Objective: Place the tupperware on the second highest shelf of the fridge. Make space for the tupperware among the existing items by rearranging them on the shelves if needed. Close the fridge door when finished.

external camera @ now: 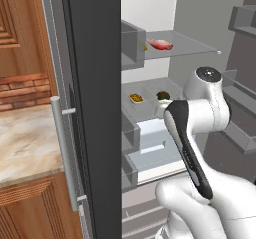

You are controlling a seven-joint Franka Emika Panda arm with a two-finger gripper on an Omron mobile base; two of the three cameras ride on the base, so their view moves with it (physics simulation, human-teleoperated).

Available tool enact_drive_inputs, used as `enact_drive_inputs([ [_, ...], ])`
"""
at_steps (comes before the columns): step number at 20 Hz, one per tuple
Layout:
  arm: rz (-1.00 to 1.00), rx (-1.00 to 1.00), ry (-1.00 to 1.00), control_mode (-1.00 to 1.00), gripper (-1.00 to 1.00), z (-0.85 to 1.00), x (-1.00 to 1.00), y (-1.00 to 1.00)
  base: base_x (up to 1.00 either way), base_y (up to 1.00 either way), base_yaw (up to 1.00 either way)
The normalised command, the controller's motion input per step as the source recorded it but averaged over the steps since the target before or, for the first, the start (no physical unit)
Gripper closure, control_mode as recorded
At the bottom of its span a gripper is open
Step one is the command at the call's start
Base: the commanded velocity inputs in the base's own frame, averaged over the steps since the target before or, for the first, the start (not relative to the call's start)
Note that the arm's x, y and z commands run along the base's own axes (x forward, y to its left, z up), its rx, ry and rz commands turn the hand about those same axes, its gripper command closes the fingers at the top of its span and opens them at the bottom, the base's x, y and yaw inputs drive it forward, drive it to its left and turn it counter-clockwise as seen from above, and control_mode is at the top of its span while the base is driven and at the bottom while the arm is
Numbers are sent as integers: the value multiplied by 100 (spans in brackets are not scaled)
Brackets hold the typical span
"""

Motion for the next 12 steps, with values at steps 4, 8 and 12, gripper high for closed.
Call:
enact_drive_inputs([
  [4, 39, -1, -15, -100, -100, 12, -76, 0, 0, 0, 0],
  [8, 17, 0, -6, -100, -100, 31, -40, 0, 0, 0, 0],
  [12, 2, 0, 0, -100, -100, 35, -6, -17, 0, 0, 0],
])
